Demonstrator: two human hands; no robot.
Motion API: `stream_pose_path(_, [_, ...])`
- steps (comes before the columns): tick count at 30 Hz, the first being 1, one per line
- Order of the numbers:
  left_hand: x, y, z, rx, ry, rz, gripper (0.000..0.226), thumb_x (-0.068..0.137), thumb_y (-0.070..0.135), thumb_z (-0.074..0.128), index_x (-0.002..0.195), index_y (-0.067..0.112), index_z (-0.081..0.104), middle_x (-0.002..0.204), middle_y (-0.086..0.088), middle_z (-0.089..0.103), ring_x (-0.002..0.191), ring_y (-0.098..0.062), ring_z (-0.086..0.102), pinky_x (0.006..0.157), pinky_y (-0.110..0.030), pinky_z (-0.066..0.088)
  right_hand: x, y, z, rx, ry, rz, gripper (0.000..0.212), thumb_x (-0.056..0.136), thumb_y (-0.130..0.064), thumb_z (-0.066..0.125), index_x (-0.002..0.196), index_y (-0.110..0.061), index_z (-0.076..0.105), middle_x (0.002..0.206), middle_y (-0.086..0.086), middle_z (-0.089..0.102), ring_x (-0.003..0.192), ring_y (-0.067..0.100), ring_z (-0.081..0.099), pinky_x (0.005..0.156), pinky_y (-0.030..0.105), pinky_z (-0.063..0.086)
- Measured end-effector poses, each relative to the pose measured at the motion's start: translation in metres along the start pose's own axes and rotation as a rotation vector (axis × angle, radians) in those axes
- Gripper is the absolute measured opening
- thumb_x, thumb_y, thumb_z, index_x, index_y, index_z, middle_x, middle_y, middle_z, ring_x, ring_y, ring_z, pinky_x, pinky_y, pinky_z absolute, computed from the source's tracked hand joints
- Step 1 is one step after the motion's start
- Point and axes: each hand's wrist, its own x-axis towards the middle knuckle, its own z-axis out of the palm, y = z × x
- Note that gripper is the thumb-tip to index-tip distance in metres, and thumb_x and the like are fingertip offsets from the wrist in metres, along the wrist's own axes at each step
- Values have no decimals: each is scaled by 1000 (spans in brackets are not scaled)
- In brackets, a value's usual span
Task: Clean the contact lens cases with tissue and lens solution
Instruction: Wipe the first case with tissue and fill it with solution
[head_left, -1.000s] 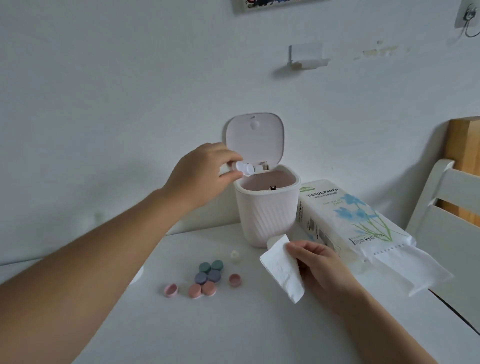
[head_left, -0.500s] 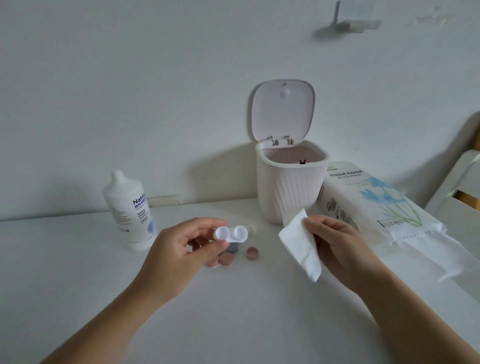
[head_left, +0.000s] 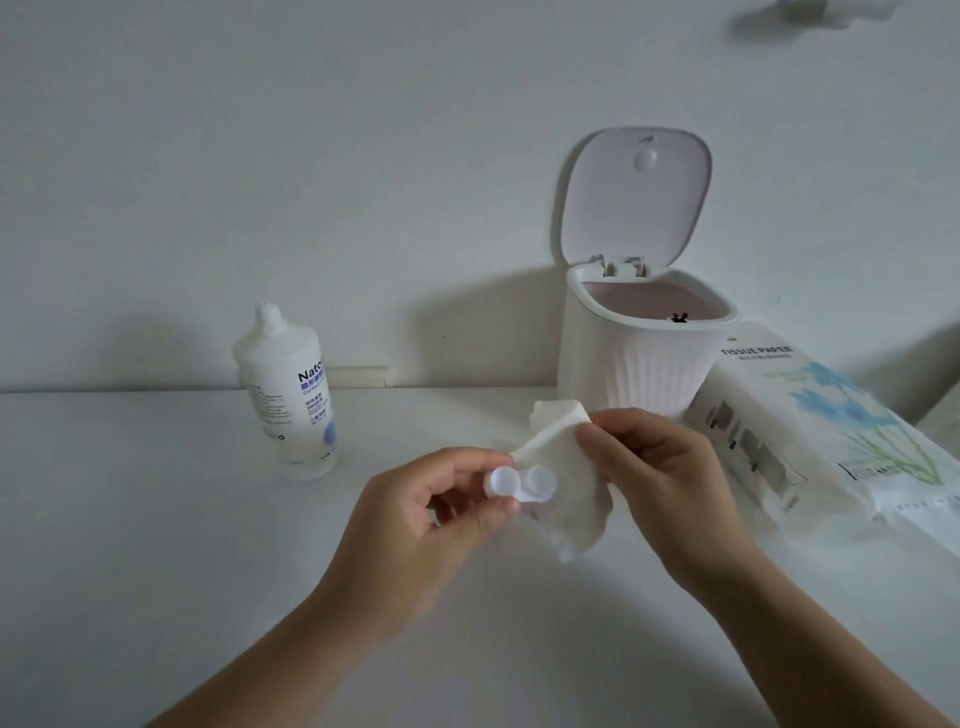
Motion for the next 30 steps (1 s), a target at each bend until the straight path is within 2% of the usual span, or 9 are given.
stream_pose_path(5, [4, -4, -3, 27, -3, -37, 24, 82, 29, 74, 104, 38, 72, 87, 0, 79, 83, -23, 76, 88, -51, 57, -10, 10, -2, 221, -83, 53, 35, 82, -47, 77, 96, -15, 80, 91, 10, 78, 81, 19, 69, 74, 30, 57])
stream_pose_path(9, [5, -5, -1, -1, -8, -32, 25, 81, 31, 75, 105, 40, 73, 88, -3, 79, 85, -25, 76, 90, -54, 57, -14, 13, -6, 295, -208, 53, 39, 88, -44, 73, 98, -6, 77, 106, 23, 72, 96, 32, 69, 83, 38, 55])
stream_pose_path(11, [5, -5, -1, -21, -17, -35, 28, 78, 37, 76, 106, 40, 73, 89, -4, 79, 86, -25, 76, 91, -52, 58, -15, 12, -5, 334, -233, 50, 40, 91, -43, 69, 95, -4, 77, 109, 19, 72, 100, 32, 69, 85, 36, 55])
stream_pose_path(14, [3, -7, 1, 16, -36, -21, 31, 75, 44, 76, 106, 42, 73, 90, -3, 77, 85, -25, 74, 89, -45, 59, -15, 10, -1, 297, -171, 77, 23, 81, -26, 79, 77, -5, 74, 96, 13, 74, 85, 22, 69, 75, 27, 54])
stream_pose_path(17, [1, -9, 4, 75, -58, 21, 29, 77, 38, 78, 105, 44, 74, 87, 5, 74, 78, -13, 68, 79, -26, 56, -18, 9, 4, 285, -148, 132, 21, 70, -17, 86, 74, -7, 68, 83, 13, 71, 71, 21, 65, 64, 24, 53])
stream_pose_path(20, [0, -7, 4, 110, -76, 69, 29, 77, 40, 76, 105, 45, 73, 88, 7, 73, 75, -8, 65, 77, -21, 53, -18, 7, 5, 198, -183, 185, 34, 72, -32, 90, 80, -8, 68, 77, 13, 71, 67, 19, 64, 60, 25, 51])
stream_pose_path(23, [-1, -6, 3, 143, -74, 100, 29, 81, 40, 75, 109, 44, 72, 92, 6, 74, 80, -12, 68, 79, -23, 54, -19, 8, 4, 9, -286, 234, 44, 72, -55, 78, 84, -12, 73, 74, 12, 68, 68, 15, 58, 63, 30, 44])
stream_pose_path(27, [-1, -7, 2, 176, -88, 79, 29, 84, 28, 73, 110, 42, 71, 97, 2, 74, 86, -20, 69, 84, -35, 55, -21, 8, 4, -68, -388, 227, 44, 83, -58, 66, 80, -15, 73, 69, -4, 57, 66, 10, 47, 60, 25, 36])
stream_pose_path(30, [0, -6, 1, 204, -107, 58, 29, 85, 30, 68, 110, 46, 68, 95, 4, 73, 87, -18, 68, 85, -28, 54, -20, 6, 2, -80, -427, 232, 50, 86, -59, 62, 80, -10, 69, 70, -1, 55, 67, 15, 45, 64, 32, 36])
